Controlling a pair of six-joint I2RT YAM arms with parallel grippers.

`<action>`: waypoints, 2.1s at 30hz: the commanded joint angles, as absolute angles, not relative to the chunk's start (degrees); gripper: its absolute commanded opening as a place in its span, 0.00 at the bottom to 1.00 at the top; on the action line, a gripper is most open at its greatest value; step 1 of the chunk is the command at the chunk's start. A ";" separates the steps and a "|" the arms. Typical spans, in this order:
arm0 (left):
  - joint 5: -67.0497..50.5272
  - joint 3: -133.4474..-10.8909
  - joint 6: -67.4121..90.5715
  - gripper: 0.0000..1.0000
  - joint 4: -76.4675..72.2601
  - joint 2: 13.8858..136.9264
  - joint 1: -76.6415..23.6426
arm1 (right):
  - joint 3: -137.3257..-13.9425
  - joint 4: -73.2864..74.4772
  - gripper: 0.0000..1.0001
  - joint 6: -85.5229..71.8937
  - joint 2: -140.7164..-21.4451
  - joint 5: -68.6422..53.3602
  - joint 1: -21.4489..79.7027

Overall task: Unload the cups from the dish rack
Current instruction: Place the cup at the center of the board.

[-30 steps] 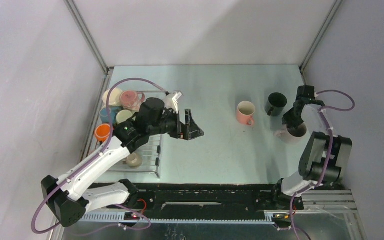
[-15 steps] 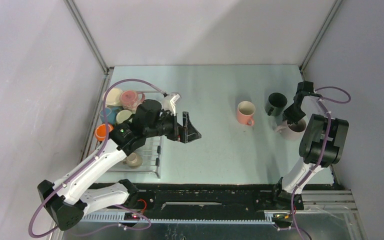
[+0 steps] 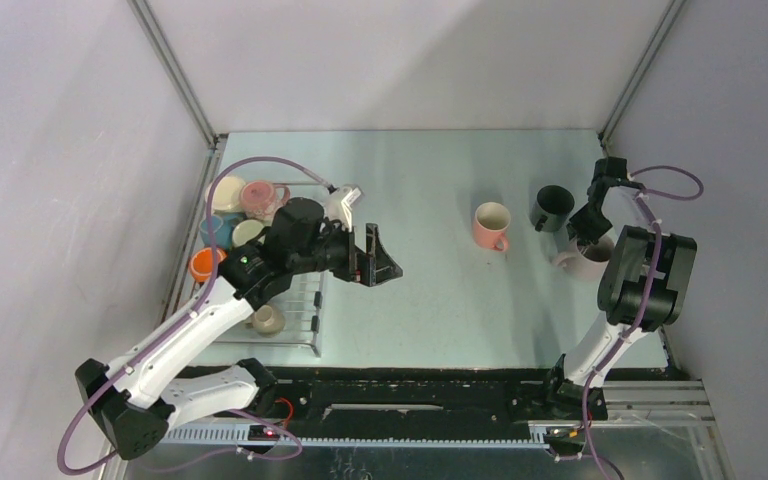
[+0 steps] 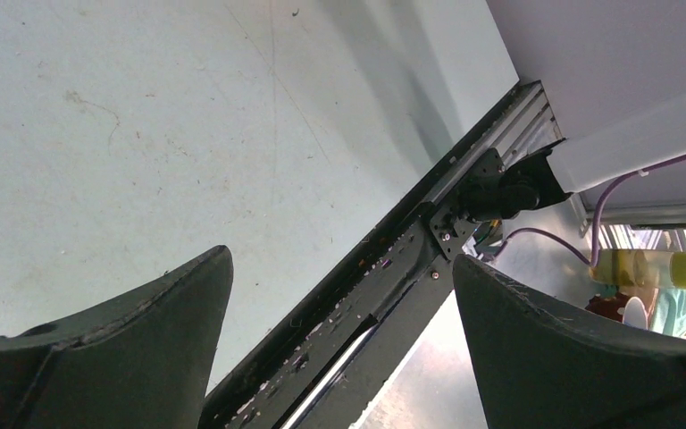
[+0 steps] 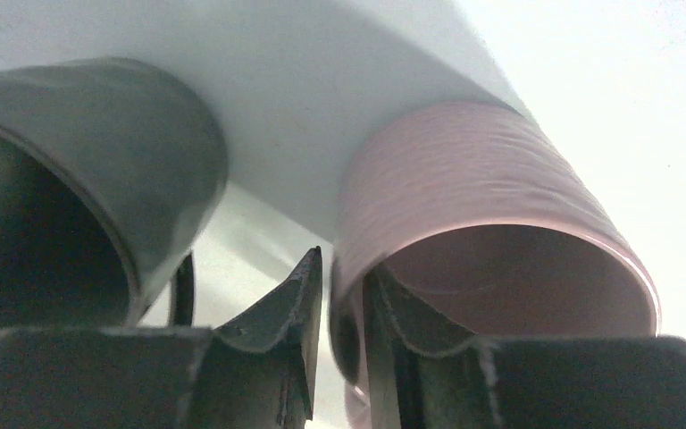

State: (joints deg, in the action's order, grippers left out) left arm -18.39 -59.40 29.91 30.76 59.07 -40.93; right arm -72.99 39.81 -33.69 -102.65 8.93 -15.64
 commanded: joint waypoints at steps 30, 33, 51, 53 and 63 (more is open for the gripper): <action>-18.10 -66.13 29.85 1.00 29.20 60.44 -41.29 | -77.01 47.11 0.73 -31.98 -87.21 12.13 -14.85; -17.92 -67.20 29.99 1.00 29.38 61.15 -41.23 | -77.01 47.31 0.81 -31.65 -85.21 11.84 -15.10; -10.46 -72.88 29.24 1.00 32.49 64.48 -41.12 | -78.91 51.39 1.00 -30.05 -73.77 11.50 -9.18; -9.57 -73.44 29.27 1.00 32.84 64.95 -41.11 | -78.92 51.50 1.00 -29.97 -72.91 11.45 -7.80; -1.70 -75.50 30.09 1.00 35.24 66.27 -40.26 | -79.43 50.86 1.00 -29.97 -71.37 10.83 2.96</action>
